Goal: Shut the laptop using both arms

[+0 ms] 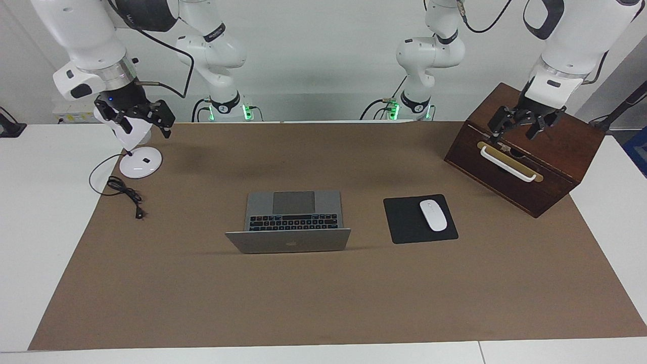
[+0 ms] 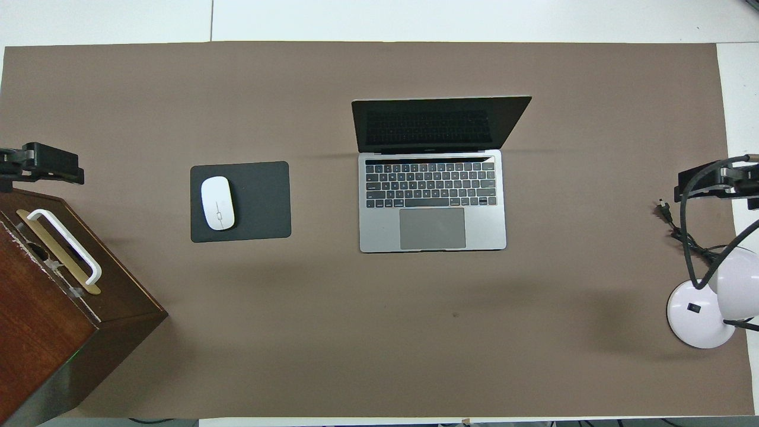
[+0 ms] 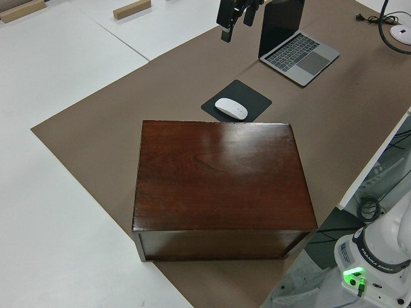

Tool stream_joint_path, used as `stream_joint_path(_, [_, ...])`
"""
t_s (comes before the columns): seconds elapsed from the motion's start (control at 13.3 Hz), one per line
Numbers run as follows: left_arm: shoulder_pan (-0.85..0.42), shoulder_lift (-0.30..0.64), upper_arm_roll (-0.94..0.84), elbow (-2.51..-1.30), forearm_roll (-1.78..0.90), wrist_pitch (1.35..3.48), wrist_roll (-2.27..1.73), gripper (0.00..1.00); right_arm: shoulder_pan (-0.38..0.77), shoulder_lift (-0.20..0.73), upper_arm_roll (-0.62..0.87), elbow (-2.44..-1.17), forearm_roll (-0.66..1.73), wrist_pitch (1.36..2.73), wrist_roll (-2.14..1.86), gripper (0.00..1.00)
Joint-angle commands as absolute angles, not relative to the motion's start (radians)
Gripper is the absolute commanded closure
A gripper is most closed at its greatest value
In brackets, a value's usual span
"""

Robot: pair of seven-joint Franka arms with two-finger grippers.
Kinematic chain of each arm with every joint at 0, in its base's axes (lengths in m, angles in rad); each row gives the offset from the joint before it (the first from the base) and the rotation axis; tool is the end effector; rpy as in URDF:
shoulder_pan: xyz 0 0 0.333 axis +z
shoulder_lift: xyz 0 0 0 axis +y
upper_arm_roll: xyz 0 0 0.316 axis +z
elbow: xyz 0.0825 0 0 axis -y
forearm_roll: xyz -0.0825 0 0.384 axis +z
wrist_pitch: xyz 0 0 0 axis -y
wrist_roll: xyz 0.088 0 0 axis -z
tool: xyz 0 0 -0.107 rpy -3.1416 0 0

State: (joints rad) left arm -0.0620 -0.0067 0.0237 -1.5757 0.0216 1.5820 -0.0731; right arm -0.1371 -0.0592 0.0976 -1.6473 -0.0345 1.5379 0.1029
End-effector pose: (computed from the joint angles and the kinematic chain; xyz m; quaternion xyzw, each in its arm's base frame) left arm 0.5533 -0.0189 0.6269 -0.9998 -0.0173 -0.0071 0.0103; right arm 0.5311 -0.0232 0.6178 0.9969 -0.0714 -0.0246 0.0209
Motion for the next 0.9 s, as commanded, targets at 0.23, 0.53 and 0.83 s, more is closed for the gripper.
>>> stream_joint_path(0.23, [-0.055, -0.014, 0.025, -1.592, 0.009, 1.603, -0.055, 0.00, -0.153, -0.071, 0.106, -1.652, -0.038, 1.529, 0.086, 0.00])
stream_joint_path(0.53, [-0.054, -0.015, 0.026, -1.592, 0.009, 1.605, -0.040, 0.00, -0.141, -0.083, 0.082, -1.672, -0.038, 1.529, 0.051, 0.00])
stream_joint_path(0.83, [-0.055, -0.015, 0.025, -1.598, 0.009, 1.621, -0.040, 0.00, -0.086, -0.083, 0.023, -1.689, -0.040, 1.583, -0.012, 0.05])
